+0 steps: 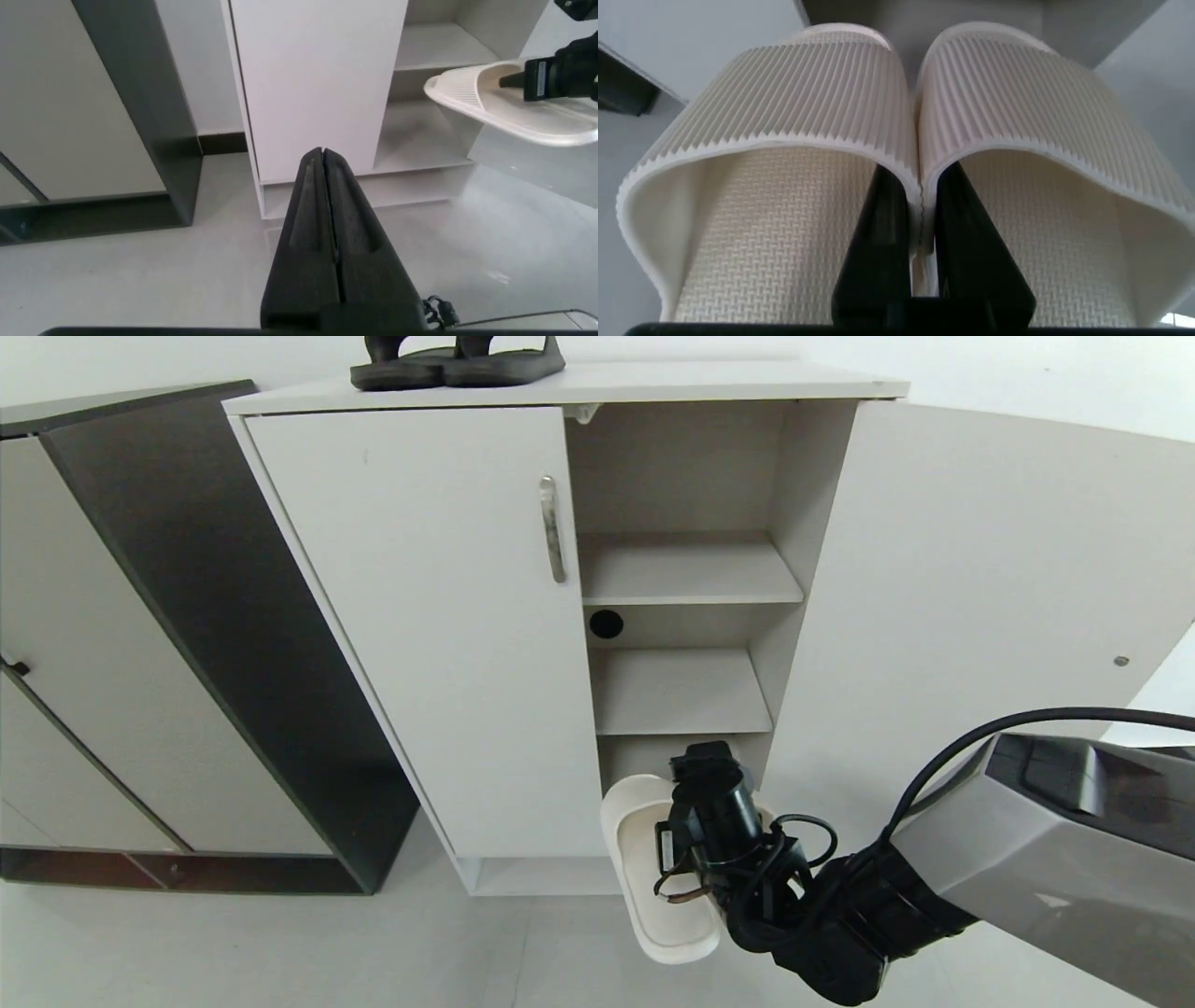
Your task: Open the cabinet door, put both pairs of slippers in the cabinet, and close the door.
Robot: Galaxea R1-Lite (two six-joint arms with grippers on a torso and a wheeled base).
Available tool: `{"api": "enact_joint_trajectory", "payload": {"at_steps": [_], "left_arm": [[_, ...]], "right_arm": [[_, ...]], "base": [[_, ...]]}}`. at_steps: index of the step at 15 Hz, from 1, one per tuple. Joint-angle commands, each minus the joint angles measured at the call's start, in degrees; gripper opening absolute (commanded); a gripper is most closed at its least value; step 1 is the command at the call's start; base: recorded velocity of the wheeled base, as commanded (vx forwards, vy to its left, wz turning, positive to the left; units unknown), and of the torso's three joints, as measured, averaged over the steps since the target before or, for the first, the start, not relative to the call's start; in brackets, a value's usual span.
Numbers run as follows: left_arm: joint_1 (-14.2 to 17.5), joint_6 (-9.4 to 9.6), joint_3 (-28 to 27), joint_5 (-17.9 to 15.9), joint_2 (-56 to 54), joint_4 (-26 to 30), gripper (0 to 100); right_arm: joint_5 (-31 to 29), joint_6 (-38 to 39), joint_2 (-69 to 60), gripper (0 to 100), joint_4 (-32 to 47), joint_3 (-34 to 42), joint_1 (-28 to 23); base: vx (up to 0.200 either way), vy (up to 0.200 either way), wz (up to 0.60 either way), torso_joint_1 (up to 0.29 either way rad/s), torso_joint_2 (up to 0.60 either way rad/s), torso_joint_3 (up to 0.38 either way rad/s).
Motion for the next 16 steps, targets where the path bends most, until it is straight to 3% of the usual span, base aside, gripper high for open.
{"api": "enact_joint_trajectory", "payload": {"at_steps": [1,4,6,10,16], "left_arm": [[0.0,0.08,0.0,0.0,0.1,0.0,0],[0.0,0.08,0.0,0.0,0.1,0.0,0],[0.0,0.17,0.0,0.0,0.1,0.0,0],[0.0,0.43,0.0,-0.1,0.1,0.0,0],[0.0,0.43,0.0,0.0,0.1,0.0,0]], "right_arm": [[-0.4,0.0,0.1,0,-0.3,-0.2,-0.1],[-4.0,-0.5,-0.6,0,-1.5,-0.3,0.0],[-7.1,-5.7,-1.2,0,-8.6,0.6,0.1],[-7.6,-12.8,1.5,0,-24.8,3.2,-0.9],[-7.8,-12.8,5.0,0,-29.0,3.2,-1.7]], "base": [[0.000,0.000,0.00,0.002,0.01,-0.198],[0.000,0.000,0.00,0.002,0.00,-0.199],[0.000,0.000,0.00,0.000,0.00,-0.180],[0.000,0.000,0.00,0.003,0.00,-0.019],[0.000,0.000,0.00,0.000,0.00,0.000]]}}
